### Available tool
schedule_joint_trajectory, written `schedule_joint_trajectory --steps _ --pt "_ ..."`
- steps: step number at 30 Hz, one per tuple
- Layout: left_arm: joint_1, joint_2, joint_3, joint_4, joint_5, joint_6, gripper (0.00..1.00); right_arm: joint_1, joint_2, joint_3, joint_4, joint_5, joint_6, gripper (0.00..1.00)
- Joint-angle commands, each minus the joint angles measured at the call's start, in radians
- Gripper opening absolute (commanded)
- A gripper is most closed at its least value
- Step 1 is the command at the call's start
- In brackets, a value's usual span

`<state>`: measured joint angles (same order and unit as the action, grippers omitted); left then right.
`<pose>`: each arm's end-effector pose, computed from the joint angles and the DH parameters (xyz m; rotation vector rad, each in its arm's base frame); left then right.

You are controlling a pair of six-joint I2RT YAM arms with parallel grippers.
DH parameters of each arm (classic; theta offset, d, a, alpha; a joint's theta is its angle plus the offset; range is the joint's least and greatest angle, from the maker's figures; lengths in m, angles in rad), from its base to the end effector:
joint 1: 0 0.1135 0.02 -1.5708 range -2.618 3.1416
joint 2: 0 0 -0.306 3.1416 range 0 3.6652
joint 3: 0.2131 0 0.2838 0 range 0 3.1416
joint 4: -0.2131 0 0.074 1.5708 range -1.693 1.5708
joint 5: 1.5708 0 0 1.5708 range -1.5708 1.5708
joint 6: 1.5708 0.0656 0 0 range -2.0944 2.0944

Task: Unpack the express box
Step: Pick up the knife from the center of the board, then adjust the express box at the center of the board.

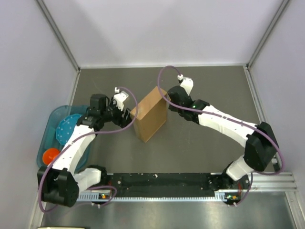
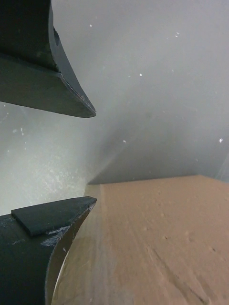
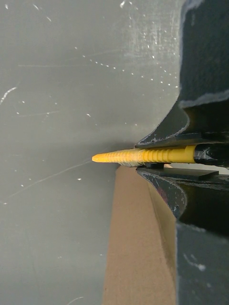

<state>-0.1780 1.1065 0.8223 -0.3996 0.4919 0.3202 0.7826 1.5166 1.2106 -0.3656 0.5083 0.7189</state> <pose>0.2585 -0.0780 0.2837 0.7913 2.0534 -0.4734 0.2982 0.2515 0.3110 0.2003 2.1512 0.2985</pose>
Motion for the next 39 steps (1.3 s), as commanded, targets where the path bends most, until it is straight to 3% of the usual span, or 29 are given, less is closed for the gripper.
schedule_joint_trajectory --steps 1,22,27,39 --pt "-0.014 -0.04 -0.015 0.062 0.111 -0.012 0.73 0.015 0.036 0.047 0.014 -0.008 0.06 0.0" --pt "-0.156 -0.053 -0.051 0.07 0.221 -0.104 0.73 0.029 0.203 0.228 0.04 -0.123 0.073 0.0" --pt "-0.181 -0.056 -0.055 0.059 0.257 -0.142 0.73 0.029 0.24 0.247 0.094 -0.201 0.034 0.0" --pt "-0.235 -0.05 -0.026 0.074 0.352 -0.237 0.86 0.011 0.287 0.245 0.292 -0.519 -0.049 0.0"
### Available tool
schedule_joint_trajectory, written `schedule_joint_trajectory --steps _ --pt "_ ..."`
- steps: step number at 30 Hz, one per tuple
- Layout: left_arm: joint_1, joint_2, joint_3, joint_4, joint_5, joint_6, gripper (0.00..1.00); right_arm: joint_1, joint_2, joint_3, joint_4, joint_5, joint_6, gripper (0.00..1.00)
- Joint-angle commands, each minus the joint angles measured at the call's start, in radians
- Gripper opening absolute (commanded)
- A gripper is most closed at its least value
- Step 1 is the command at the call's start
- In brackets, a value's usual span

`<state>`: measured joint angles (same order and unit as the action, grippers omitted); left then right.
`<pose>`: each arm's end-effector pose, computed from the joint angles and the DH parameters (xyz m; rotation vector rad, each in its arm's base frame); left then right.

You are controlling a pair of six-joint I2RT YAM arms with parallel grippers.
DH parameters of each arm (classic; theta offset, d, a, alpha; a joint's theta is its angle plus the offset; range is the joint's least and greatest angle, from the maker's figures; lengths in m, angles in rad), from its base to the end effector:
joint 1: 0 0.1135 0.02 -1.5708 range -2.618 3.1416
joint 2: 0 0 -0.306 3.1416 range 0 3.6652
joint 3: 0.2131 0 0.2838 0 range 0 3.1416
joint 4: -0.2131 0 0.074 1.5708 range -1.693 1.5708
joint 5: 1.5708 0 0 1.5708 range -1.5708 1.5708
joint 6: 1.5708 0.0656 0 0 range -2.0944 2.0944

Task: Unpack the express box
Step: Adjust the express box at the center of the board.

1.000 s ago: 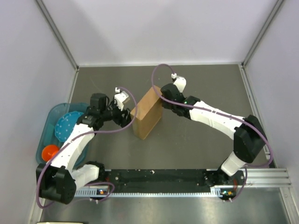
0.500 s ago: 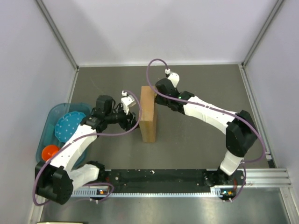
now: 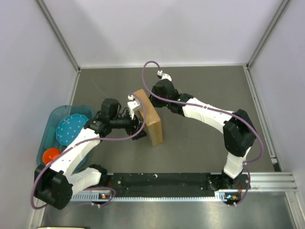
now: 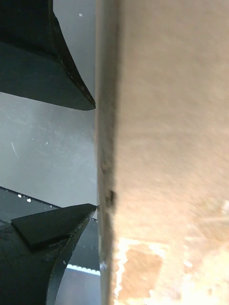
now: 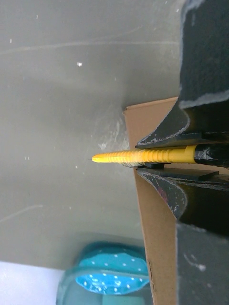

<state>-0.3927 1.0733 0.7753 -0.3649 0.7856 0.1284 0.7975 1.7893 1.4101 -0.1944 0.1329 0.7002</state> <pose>0.2147 -0.1392 0.2843 0.9712 1.9602 -1.0185 0.3436 0.3396 0.2899 -0.0277 2.2294 0.7173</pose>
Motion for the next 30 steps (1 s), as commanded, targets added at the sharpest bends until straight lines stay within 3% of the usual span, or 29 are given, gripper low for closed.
schedule_joint_trajectory --steps 1,4,11,17,22,30 --pt "-0.028 -0.013 0.024 0.047 0.047 -0.05 0.88 -0.007 0.016 0.043 0.165 -0.212 -0.03 0.0" --pt "-0.047 -0.006 0.036 0.058 0.035 -0.072 0.99 -0.012 0.031 0.055 0.185 -0.284 -0.048 0.0" --pt "-0.069 -0.004 0.055 0.06 0.046 -0.09 0.99 -0.046 0.029 0.04 0.187 -0.337 -0.068 0.0" --pt "-0.067 -0.039 0.13 -0.186 0.015 0.103 0.99 -0.096 0.024 0.026 0.187 -0.389 -0.094 0.0" --pt "-0.045 -0.085 0.174 -0.319 -0.119 0.264 0.99 -0.115 0.03 0.035 0.187 -0.418 -0.117 0.0" --pt "0.041 -0.164 0.127 -0.321 -0.278 0.522 0.99 -0.124 0.031 0.053 0.171 -0.44 -0.136 0.0"
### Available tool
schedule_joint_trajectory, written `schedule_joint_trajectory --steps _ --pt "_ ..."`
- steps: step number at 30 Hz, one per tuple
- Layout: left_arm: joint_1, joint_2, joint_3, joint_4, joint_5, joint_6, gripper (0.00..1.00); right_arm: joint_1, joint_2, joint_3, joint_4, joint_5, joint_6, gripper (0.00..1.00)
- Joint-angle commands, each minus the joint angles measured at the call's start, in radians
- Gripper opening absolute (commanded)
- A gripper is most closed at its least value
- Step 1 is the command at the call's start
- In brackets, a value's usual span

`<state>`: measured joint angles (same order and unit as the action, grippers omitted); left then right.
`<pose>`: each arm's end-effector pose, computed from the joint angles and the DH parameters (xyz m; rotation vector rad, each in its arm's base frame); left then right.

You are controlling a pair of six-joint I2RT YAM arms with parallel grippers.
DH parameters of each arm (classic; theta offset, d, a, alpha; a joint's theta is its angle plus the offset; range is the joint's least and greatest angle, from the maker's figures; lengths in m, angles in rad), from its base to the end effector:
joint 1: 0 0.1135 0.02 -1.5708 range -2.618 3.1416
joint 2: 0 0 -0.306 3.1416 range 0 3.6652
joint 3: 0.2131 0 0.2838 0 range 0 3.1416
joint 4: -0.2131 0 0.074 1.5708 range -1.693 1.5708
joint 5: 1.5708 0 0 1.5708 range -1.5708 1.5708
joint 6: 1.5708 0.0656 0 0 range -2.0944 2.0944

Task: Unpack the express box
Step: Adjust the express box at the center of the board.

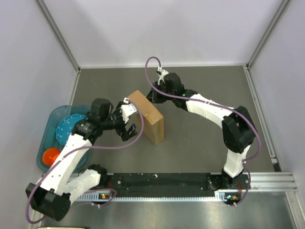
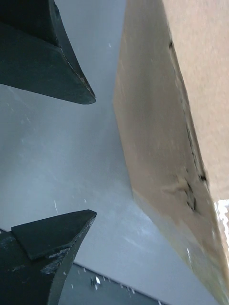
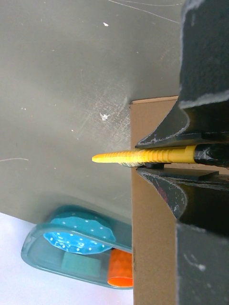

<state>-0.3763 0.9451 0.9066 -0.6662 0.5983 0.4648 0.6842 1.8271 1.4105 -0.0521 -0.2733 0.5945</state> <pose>0.1891 -0.1145 0.3278 1.1747 1.8645 -0.6276 0.3746 0.3284 0.2902 -0.2830 2.1790 1.0444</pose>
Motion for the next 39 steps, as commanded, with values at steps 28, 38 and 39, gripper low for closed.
schedule_joint_trajectory --steps 28,38,39 --pt "-0.036 0.315 0.738 -0.723 0.187 1.523 0.99 -0.135 -0.296 -0.18 0.078 -0.007 -0.004 0.0" --pt "-0.121 0.448 0.792 -0.872 -0.118 1.608 0.99 -0.149 -0.281 -0.255 0.239 -0.102 0.096 0.0" --pt "-0.127 0.448 0.766 -0.872 -0.139 1.614 0.99 -0.147 -0.278 -0.255 0.248 -0.102 0.097 0.0"
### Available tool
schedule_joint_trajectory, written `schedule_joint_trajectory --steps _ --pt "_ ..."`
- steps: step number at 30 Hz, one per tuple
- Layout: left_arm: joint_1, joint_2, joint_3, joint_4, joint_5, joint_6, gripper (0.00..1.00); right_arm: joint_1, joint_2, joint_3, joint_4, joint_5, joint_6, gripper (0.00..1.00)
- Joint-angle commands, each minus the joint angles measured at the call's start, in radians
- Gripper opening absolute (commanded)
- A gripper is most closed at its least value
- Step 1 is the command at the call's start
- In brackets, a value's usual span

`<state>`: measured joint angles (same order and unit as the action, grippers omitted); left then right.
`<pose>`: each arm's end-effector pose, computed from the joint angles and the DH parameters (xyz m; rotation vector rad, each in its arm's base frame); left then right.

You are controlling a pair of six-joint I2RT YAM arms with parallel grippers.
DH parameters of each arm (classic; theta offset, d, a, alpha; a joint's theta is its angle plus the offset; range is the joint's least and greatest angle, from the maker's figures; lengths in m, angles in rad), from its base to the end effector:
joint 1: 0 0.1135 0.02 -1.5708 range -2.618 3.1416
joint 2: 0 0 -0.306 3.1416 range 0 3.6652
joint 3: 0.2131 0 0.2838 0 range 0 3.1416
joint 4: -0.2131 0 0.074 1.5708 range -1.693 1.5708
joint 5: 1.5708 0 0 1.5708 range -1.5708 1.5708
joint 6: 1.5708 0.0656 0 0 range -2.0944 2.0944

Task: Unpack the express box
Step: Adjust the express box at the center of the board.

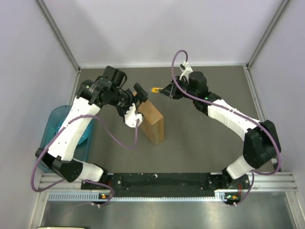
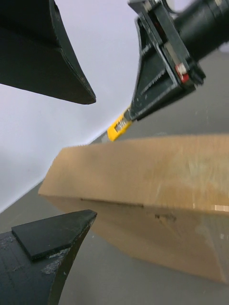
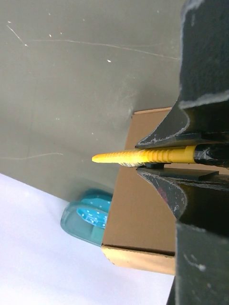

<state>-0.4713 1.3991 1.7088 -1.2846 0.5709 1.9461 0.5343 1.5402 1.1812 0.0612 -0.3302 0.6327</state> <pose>0.2388 -0.1615 0.4498 2.2551 0.6295 -0.0251 0.3519 0.2329 0.3382 -0.1470 2.0011 1.0879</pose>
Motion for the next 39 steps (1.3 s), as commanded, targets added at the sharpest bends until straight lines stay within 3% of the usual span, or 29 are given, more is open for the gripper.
schedule_joint_trajectory --steps 1,8,14,18,23,27,33,39 --pt "-0.032 -0.009 -0.053 -0.254 -0.153 0.139 0.99 0.003 0.011 -0.025 0.137 -0.049 0.059 0.0" --pt "-0.066 0.04 -0.069 -0.254 -0.223 0.093 0.99 0.003 0.02 -0.032 0.172 -0.081 0.067 0.0" --pt "-0.085 0.126 0.048 -0.254 -0.175 -0.024 0.99 0.013 0.041 -0.045 0.233 -0.125 0.111 0.0" --pt "-0.095 0.123 0.04 -0.251 -0.166 -0.027 0.99 0.049 0.073 -0.011 0.238 -0.154 0.113 0.0" --pt "-0.134 0.109 0.069 -0.251 -0.111 -0.122 0.99 0.069 0.139 0.035 0.304 -0.185 0.176 0.0" --pt "-0.19 0.049 0.008 -0.199 -0.08 -0.211 0.99 0.078 0.213 0.098 0.351 -0.233 0.223 0.0" --pt "-0.204 0.044 -0.061 -0.186 -0.163 -0.289 0.99 0.107 0.287 0.179 0.37 -0.271 0.251 0.0" --pt "-0.204 0.136 0.035 -0.209 -0.18 -0.341 0.99 0.105 0.376 0.219 0.508 -0.415 0.367 0.0"
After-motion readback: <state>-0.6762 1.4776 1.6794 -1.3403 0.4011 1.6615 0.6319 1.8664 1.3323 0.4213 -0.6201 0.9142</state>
